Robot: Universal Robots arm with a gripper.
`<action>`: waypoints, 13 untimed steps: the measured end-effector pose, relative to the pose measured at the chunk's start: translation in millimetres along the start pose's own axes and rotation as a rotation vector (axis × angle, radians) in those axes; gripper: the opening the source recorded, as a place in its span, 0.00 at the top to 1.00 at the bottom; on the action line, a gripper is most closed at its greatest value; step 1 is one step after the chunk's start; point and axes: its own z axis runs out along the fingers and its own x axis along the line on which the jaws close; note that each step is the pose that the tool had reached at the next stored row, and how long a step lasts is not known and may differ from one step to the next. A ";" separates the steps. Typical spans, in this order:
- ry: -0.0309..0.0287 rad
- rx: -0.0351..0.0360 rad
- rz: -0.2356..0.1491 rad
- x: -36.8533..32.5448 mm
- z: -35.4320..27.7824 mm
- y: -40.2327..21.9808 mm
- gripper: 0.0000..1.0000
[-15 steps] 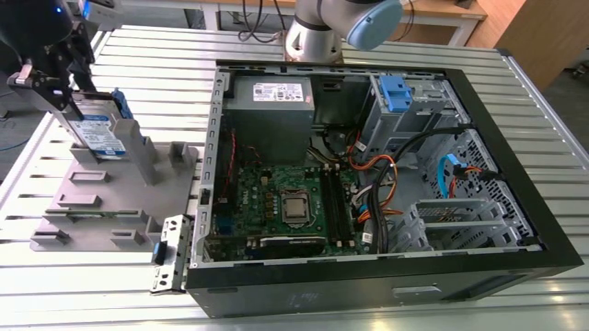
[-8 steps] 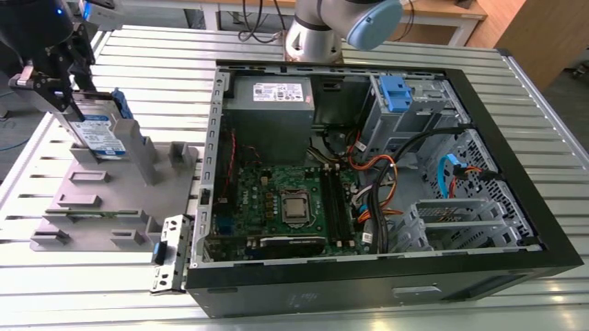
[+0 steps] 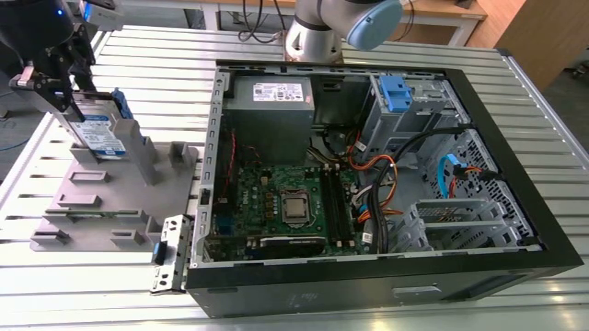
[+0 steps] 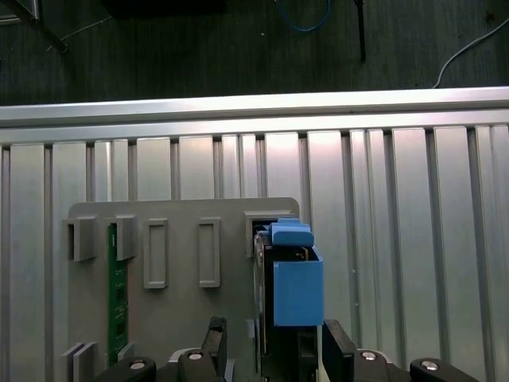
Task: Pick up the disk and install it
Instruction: 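Pick up the disk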
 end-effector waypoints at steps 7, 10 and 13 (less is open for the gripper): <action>0.0000 0.0000 0.000 0.0 0.4 0.0 0.62; 0.0000 0.0000 0.000 0.0 0.5 0.0 0.62; 0.0000 0.0001 0.000 0.0 -0.5 0.0 0.62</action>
